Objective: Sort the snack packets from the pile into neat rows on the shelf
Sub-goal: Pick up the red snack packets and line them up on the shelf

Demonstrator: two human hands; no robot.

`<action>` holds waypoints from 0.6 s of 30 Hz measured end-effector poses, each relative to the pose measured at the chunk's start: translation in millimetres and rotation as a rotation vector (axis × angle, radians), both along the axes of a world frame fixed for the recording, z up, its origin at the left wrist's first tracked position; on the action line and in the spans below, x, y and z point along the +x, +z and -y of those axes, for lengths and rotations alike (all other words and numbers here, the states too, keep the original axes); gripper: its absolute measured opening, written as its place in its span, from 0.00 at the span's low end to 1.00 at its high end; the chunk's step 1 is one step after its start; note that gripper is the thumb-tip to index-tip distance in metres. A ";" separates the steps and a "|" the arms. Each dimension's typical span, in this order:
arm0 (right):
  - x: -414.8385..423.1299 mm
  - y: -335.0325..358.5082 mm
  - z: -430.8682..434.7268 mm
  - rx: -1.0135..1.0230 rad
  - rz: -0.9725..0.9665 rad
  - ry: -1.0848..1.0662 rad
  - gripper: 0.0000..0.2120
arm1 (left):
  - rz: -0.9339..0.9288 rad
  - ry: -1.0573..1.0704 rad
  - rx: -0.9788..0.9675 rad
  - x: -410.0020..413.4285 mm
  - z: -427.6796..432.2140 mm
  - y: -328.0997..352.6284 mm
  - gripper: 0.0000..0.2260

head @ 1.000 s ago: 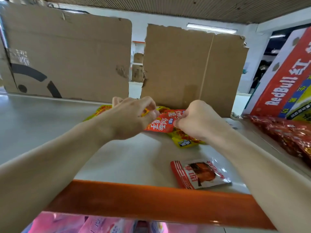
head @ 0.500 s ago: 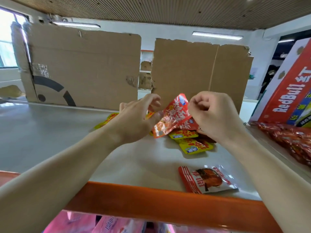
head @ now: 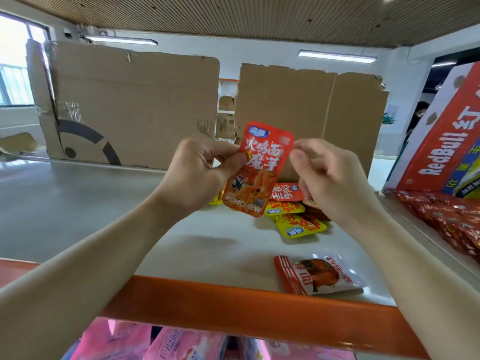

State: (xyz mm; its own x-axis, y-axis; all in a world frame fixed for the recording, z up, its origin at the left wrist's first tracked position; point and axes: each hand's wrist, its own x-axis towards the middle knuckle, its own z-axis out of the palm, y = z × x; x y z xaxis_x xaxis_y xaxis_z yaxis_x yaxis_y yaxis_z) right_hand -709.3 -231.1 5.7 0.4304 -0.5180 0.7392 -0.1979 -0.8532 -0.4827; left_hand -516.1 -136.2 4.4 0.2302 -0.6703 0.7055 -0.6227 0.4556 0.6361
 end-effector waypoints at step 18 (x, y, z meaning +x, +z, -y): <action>-19.0 -6.1 -38.7 -0.012 -0.237 0.067 0.16 | 0.029 -0.054 -0.125 -11.5 -18.7 1.2 0.11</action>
